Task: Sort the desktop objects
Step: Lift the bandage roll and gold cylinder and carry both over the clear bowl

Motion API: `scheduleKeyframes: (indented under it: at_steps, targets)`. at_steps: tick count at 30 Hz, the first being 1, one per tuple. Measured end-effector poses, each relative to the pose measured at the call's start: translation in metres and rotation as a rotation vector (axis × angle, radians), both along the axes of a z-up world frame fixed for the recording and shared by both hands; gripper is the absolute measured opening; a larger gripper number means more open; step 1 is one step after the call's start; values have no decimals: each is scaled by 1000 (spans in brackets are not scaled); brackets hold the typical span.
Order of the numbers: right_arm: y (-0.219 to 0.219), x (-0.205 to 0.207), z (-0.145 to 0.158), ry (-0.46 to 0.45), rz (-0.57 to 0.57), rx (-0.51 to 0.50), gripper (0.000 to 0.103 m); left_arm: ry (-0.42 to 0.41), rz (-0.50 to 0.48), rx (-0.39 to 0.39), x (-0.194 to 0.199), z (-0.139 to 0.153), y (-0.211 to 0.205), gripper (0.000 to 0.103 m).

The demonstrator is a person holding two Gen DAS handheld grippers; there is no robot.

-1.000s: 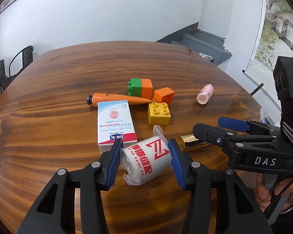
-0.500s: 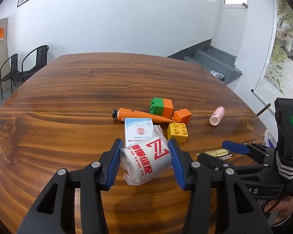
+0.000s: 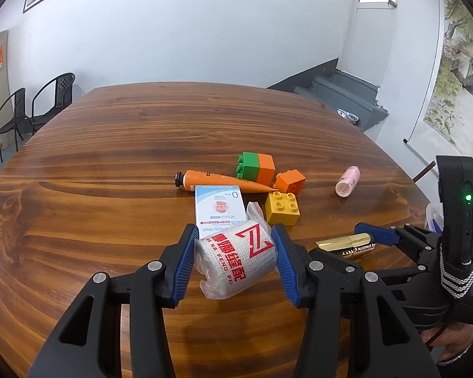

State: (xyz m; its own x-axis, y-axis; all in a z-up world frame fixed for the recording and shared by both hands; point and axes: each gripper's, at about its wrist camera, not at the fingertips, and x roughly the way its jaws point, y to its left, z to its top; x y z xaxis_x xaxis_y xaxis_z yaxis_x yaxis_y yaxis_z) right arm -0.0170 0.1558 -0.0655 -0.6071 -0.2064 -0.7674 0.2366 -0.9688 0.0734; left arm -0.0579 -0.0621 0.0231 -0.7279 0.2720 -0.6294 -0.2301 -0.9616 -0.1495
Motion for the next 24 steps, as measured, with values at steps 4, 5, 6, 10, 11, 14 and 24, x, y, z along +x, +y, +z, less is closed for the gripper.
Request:
scheduleKeyframes:
  at_steps: [4,5,6,10,11,14,24]
  targets:
    - [2,7,6,51,-21,25,85,0,-8,-13,0,-2,4,51]
    - [3,7,8,59,-28,26,85,0,-10,-17,0,-2,5,51]
    - [7,8,9,64,-33,19,85,-1,-13,-21,1,-3,7,51]
    - [20,16,16,92,-68,-12,85,3,-16,-30,1,-3,10,51]
    - [23,18,18,101,-76,-18,85,3,-16,-31,1,-3,10,51]
    - [32,28,23,133,-108,-47,85,3,-13,-35,2,-4,13,51]
    - [58,56,34,184,-204,-99,85,-5,-55,-44,12,-8,36,51]
